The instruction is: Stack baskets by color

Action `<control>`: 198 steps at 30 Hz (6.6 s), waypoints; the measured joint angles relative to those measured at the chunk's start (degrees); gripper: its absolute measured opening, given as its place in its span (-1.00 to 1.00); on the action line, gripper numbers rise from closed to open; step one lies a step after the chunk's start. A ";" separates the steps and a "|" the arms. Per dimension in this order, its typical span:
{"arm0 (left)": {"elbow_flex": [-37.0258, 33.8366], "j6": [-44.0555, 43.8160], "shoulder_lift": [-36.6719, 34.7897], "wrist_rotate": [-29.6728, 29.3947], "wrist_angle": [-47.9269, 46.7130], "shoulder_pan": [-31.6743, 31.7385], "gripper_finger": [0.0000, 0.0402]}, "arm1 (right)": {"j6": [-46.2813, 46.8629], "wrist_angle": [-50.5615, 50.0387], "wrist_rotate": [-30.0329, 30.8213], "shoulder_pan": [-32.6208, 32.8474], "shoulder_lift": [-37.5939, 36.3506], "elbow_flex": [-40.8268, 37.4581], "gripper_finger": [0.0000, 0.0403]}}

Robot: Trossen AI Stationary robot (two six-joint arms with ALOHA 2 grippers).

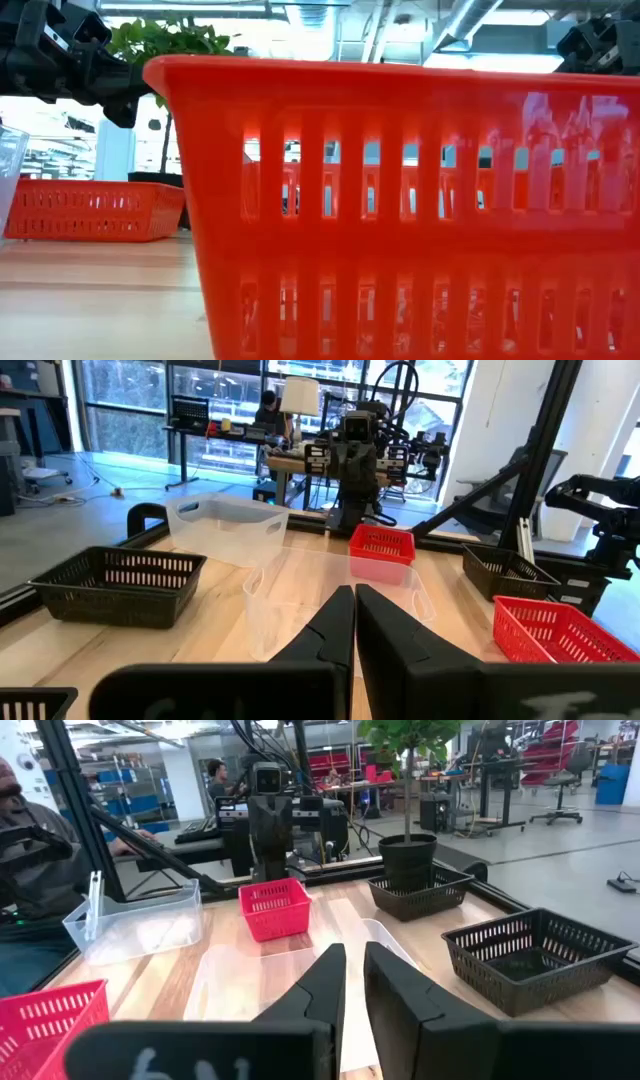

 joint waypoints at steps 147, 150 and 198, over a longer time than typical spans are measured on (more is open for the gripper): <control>40.89 1.04 58.55 -11.82 -40.52 0.02 0.24 | 9.07 -51.24 -1.78 9.60 58.88 41.19 0.27; 39.15 -0.13 58.53 -11.91 -40.41 0.02 0.24 | 8.26 -50.29 -0.21 9.57 58.17 40.30 0.27; 52.63 10.67 79.10 -4.51 -46.46 5.37 -1.00 | 7.89 -48.15 -0.07 8.57 57.20 40.15 0.27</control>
